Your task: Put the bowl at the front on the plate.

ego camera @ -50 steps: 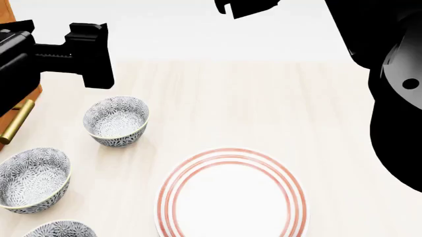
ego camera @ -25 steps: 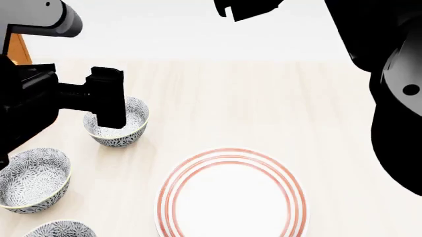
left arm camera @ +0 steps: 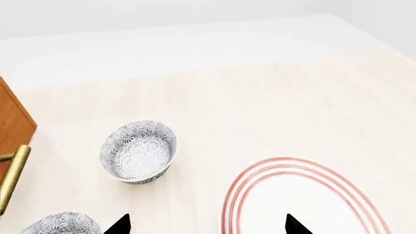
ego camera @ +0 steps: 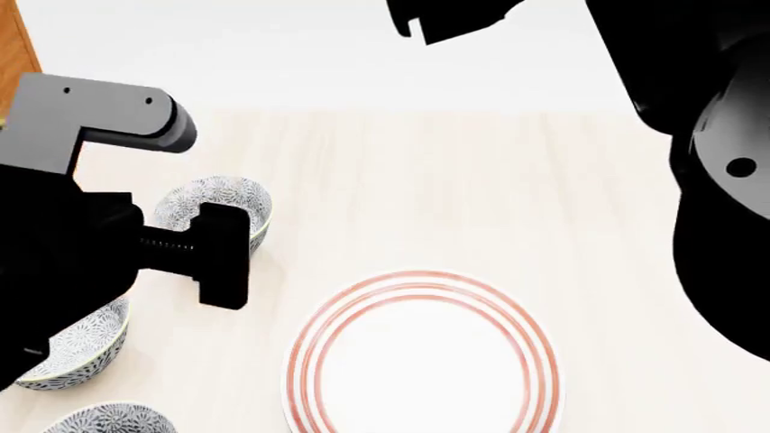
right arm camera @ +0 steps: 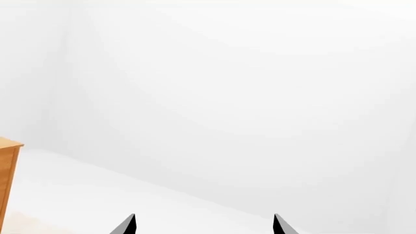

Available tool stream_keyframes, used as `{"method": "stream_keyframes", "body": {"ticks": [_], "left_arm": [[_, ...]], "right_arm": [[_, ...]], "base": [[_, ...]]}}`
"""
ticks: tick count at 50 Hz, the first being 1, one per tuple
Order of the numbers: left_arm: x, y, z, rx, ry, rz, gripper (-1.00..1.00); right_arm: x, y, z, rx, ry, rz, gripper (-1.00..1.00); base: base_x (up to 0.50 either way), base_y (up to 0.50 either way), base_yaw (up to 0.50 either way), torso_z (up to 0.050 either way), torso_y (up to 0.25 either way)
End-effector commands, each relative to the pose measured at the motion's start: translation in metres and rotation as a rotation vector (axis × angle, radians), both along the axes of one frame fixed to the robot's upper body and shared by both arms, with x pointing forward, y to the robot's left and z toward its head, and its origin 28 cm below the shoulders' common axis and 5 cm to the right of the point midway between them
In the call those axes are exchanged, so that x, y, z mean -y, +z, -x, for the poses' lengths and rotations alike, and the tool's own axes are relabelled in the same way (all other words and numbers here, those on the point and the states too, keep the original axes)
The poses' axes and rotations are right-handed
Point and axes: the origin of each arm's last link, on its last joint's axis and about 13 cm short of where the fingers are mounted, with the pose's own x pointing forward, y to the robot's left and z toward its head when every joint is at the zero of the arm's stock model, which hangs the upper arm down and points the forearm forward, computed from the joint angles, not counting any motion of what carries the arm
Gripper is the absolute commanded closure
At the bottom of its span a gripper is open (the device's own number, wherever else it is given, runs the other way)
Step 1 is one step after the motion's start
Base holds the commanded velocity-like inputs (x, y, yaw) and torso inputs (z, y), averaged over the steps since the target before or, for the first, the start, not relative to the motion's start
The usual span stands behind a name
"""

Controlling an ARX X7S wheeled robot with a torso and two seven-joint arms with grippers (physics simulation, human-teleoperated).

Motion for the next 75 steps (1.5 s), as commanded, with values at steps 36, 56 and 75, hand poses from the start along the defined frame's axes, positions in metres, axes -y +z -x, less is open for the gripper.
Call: {"method": "stream_keyframes", "body": {"ticks": [36,56,75], "left_arm": [[-0.001,-0.05,-0.001,-0.235,0.007,-0.021,-1.0],[-0.004,-0.076,0.004,-0.295,0.017,-0.095,-1.0],[-0.008,-0.09,0.008,-0.338,0.022,-0.135,-1.0]], "right_arm": [[0.0,-0.002,0.0,-0.003,0.001,0.011,-1.0],[0.0,-0.001,0.003,-0.002,-0.001,0.022,-1.0],[0.0,0.001,0.006,0.006,-0.005,0.023,-1.0]], "base": [[0.0,0.0,0.0,0.0,0.0],[0.0,0.0,0.0,0.0,0.0],[0.0,0.0,0.0,0.0,0.0]]}}
